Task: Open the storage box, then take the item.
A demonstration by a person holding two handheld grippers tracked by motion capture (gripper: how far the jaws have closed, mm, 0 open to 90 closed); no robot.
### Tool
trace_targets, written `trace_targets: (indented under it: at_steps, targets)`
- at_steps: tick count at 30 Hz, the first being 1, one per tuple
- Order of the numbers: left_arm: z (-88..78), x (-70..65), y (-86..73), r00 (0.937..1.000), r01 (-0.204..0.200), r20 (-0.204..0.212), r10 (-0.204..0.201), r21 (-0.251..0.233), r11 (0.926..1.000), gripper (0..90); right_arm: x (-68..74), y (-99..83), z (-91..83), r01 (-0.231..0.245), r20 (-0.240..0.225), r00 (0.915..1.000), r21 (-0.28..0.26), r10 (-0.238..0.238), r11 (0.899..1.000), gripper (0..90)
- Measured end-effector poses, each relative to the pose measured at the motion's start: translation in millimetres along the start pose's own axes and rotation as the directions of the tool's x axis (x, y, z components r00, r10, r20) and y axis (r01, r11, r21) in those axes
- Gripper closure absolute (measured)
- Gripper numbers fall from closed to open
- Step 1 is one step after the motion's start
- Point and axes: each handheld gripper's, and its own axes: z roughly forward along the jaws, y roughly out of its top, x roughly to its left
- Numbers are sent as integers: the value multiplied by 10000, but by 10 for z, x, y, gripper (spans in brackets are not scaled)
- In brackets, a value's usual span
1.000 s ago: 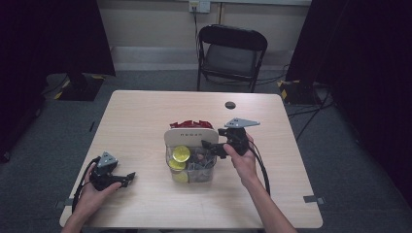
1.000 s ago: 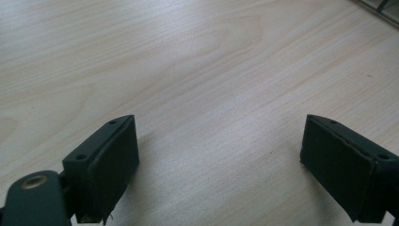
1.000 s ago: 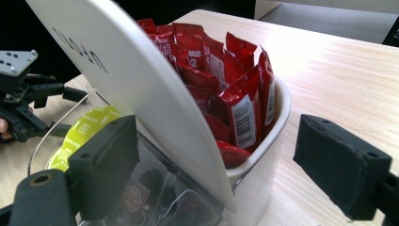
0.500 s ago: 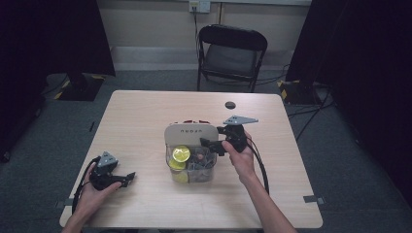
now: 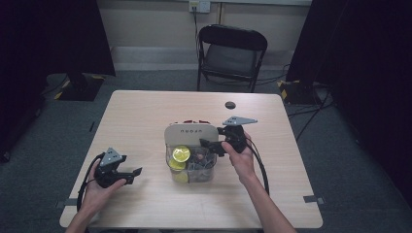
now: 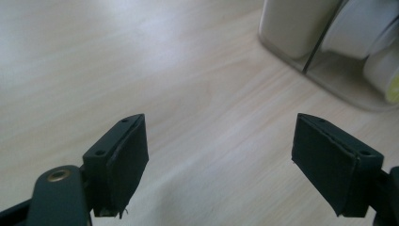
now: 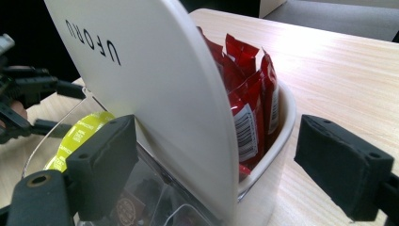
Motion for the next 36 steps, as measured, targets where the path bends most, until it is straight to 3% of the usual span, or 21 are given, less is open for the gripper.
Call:
trace_targets:
  at_steps: [2,7,11,19,24,25,29,36]
  targets:
    - [-16,-38,80,9994,4,341,5,-262,9997,187,-6,4,4,22,-12,10000,30,-22,10000,121]
    - [-49,-108,176,9972,32,750,10,-558,9984,188,-9,11,2,80,-4,10000,74,-80,9999,119]
    - [-71,-180,237,9942,102,1075,-40,-577,9983,185,-3,21,-12,86,52,9999,38,-86,10000,121]
    - [-96,-349,451,9869,-117,1591,284,-1045,9945,184,5,69,-34,99,68,9999,-12,-99,9999,127]
    - [-65,-413,563,9839,-156,1751,347,-1096,9939,195,1,108,-34,148,-23,9999,30,-148,9999,123]
    - [-45,-440,611,9797,-88,1978,313,-1134,9935,198,-3,115,-26,152,-65,9999,-5,-152,9999,119]
    - [-36,-481,673,9771,-35,2103,309,-1296,9916,203,-6,116,-20,110,-122,9999,-35,-111,9999,118]
    - [-2,-602,792,9688,-324,2390,656,-1404,9896,226,-6,109,-15,126,-150,9998,-75,-127,9999,119]
